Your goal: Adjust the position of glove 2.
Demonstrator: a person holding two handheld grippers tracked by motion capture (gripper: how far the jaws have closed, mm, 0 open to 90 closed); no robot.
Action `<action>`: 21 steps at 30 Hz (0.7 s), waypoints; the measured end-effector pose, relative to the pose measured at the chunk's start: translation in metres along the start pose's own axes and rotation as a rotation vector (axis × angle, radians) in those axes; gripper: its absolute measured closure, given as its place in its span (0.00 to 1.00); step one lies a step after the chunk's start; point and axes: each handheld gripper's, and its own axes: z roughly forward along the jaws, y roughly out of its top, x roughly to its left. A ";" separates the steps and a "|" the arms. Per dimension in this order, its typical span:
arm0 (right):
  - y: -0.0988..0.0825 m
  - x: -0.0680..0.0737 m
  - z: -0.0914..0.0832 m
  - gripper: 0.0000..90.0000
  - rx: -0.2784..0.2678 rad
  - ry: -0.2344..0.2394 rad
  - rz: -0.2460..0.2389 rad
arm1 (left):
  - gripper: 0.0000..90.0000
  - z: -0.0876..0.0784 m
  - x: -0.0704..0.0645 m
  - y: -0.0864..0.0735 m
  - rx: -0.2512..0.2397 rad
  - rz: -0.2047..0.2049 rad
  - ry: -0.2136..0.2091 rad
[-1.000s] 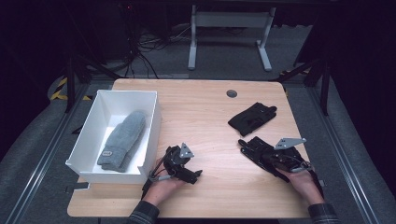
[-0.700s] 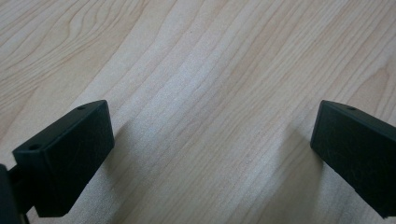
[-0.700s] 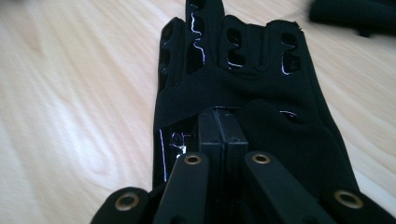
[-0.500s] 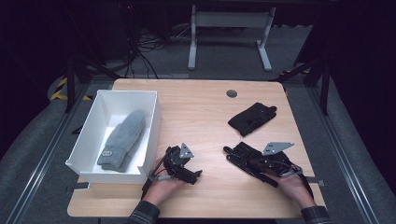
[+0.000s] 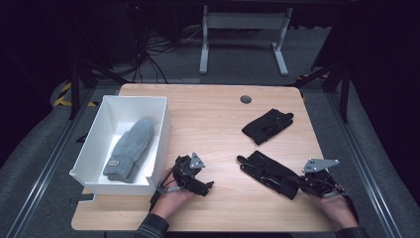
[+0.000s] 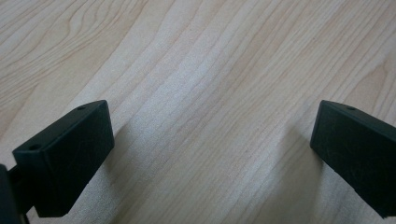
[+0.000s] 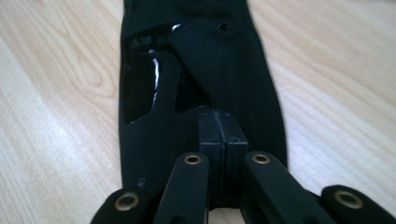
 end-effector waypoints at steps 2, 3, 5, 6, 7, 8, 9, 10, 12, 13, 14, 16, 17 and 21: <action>0.002 0.003 0.002 1.00 0.011 0.013 -0.009 | 0.00 0.000 0.000 0.000 -0.002 -0.001 0.001; 0.002 0.005 0.002 1.00 0.014 0.016 -0.013 | 0.00 0.000 0.000 0.000 -0.002 -0.001 0.001; 0.003 0.007 0.003 1.00 0.018 0.028 -0.016 | 0.00 0.000 0.000 0.000 -0.002 -0.001 0.001; 0.003 0.007 0.003 1.00 0.018 0.028 -0.016 | 0.00 0.000 0.000 0.000 -0.002 -0.001 0.001; 0.005 0.011 0.004 1.00 0.021 0.044 -0.020 | 0.00 0.000 0.000 0.000 -0.002 -0.001 0.002; 0.006 0.014 0.005 1.00 0.024 0.053 -0.027 | 0.00 0.000 0.000 0.000 0.000 -0.001 0.001; 0.007 0.016 0.006 1.00 0.023 0.058 -0.034 | 0.00 0.000 0.000 0.000 0.000 -0.001 0.001; 0.008 0.019 0.007 1.00 0.025 0.068 -0.045 | 0.00 0.000 0.000 0.000 0.001 0.000 0.000; 0.011 0.026 0.009 1.00 0.031 0.083 -0.068 | 0.00 0.000 0.000 0.000 0.001 0.000 0.000; 0.012 0.028 0.009 1.00 0.031 0.091 -0.074 | 0.00 0.000 0.000 0.000 0.001 0.000 0.000; 0.013 0.032 0.011 1.00 0.029 0.113 -0.083 | 0.00 0.000 0.000 0.000 0.001 0.000 0.000; 0.014 0.035 0.012 1.00 0.027 0.131 -0.092 | 0.00 0.000 0.000 0.000 0.001 0.001 -0.001; 0.016 0.039 0.014 1.00 0.026 0.142 -0.101 | 0.00 0.000 0.000 0.000 0.002 0.003 -0.001; 0.020 0.049 0.019 1.00 0.022 0.189 -0.130 | 0.00 0.000 0.000 0.000 0.001 0.002 -0.003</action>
